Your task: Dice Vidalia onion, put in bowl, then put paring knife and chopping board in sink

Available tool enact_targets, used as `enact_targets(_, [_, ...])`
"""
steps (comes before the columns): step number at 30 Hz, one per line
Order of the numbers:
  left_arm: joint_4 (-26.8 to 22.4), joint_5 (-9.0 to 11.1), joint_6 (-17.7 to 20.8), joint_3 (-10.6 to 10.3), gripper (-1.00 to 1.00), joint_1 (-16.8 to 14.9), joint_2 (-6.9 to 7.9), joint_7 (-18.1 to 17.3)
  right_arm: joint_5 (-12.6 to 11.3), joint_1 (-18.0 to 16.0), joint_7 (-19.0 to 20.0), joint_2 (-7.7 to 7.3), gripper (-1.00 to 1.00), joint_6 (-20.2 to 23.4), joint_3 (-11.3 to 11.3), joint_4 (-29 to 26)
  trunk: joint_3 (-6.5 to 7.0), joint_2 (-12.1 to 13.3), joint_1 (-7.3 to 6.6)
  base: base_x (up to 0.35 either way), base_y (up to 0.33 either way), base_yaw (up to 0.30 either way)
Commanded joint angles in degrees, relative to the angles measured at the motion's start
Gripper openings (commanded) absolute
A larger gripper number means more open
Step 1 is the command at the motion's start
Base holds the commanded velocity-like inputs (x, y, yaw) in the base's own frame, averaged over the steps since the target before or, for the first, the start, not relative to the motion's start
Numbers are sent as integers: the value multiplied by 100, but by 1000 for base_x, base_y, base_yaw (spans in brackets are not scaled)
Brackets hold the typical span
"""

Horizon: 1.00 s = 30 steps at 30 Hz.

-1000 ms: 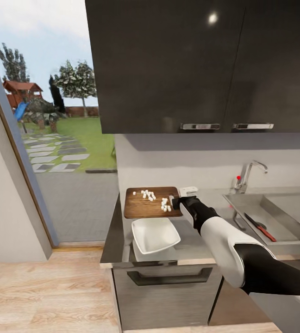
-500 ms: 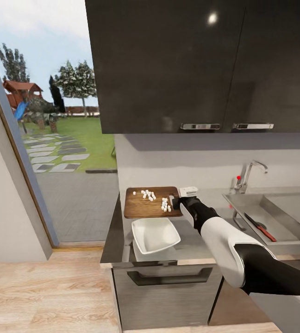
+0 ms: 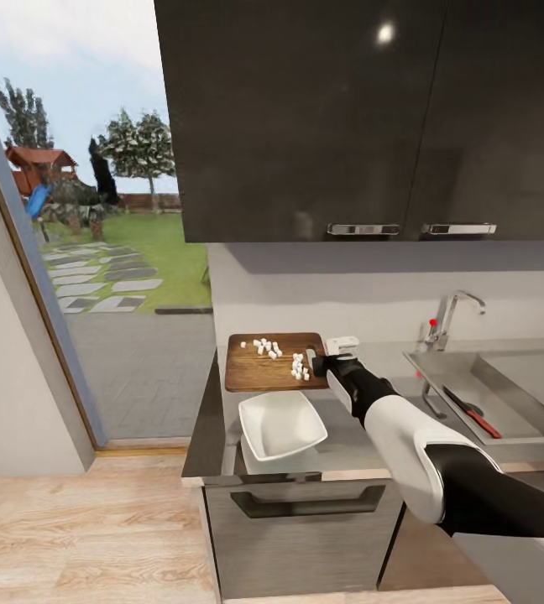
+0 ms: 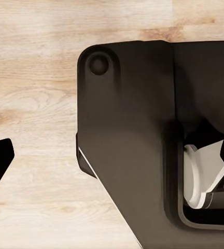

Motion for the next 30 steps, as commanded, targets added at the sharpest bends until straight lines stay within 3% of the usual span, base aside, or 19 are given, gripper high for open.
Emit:
enact_targets(1, [-7,46,-8,-49,100,3,4,31,59,0,8,8,-100,29,-52,-10,-3,-5,3,0,0,0])
enact_targets(17, [-7,46,-10,-48,100,1,4,31,67,33,2,12,-100,-160,-52,-1,-3,-5,3,0,0,0])
enact_targets(30, [-7,46,-9,-48,100,1,4,31,76,123,2,12,-100,-559,-52,6,-3,-5,3,0,0,0])
